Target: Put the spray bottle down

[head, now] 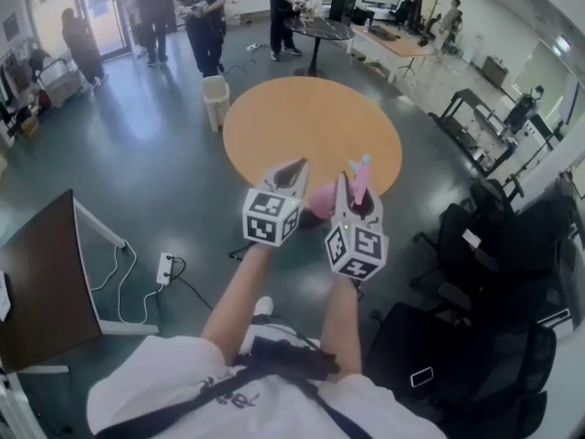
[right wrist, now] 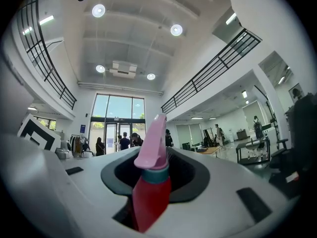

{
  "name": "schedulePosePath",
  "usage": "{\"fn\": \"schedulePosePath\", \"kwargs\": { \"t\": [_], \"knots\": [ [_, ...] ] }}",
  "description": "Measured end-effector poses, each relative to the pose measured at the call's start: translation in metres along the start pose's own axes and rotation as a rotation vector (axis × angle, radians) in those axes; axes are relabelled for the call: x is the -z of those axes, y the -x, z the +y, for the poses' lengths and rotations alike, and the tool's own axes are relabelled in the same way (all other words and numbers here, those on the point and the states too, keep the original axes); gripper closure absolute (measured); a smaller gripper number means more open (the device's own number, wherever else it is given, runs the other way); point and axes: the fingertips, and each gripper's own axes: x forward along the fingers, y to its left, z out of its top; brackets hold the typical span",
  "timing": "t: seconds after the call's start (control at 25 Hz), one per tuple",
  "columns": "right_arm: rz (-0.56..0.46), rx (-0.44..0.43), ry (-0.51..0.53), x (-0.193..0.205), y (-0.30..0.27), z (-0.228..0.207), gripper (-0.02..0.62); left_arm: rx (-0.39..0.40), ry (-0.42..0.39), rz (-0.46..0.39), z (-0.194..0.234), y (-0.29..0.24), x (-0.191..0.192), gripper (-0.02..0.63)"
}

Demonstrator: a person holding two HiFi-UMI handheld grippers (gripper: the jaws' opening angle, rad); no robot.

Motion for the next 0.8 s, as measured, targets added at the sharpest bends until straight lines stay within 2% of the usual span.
{"fn": "schedulePosePath", "kwargs": {
  "t": [0.2, 0.4, 0.64, 0.8],
  "knots": [
    [0.001, 0.010, 0.011, 0.001, -0.034, -0.004, 0.443, 0.025, 0.002, -0.006, 0.016, -0.031, -0.004, 0.595],
    [-0.003, -0.019, 0.032, 0.004, -0.073, 0.004, 0.442, 0.009, 0.024, -0.021, 0.047, -0.058, -0.007, 0.595],
    [-0.009, -0.062, 0.049, 0.013, -0.123, 0.032, 0.442, -0.015, 0.032, -0.036, 0.098, -0.077, -0.013, 0.595],
    [-0.021, -0.062, 0.043, 0.016, -0.151, 0.041, 0.442, 0.001, 0.062, -0.039, 0.115, -0.090, -0.014, 0.595]
  ]
}}
